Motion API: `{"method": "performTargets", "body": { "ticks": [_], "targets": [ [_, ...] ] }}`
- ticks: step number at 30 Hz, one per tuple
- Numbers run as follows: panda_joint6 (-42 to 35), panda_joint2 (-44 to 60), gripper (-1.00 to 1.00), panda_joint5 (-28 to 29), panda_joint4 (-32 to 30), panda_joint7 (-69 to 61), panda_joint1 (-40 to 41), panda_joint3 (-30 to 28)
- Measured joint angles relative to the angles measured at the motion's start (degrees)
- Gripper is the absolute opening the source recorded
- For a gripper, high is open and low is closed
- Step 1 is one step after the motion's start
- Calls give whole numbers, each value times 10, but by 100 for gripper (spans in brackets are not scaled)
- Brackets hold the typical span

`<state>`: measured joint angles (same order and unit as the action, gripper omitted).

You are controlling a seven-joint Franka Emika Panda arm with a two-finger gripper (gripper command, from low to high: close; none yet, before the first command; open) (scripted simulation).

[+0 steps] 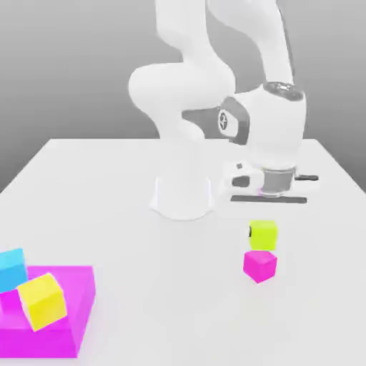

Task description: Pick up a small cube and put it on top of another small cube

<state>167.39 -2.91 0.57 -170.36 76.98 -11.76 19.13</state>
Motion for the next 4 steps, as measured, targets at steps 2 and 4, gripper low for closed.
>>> {"method": "performTargets", "body": {
  "ticks": [2, 4],
  "targets": [
    [30, 31, 100, 16, 1, 11, 4, -2],
    [30, 31, 100, 16, 1, 11, 8, -2]
  ]
}}
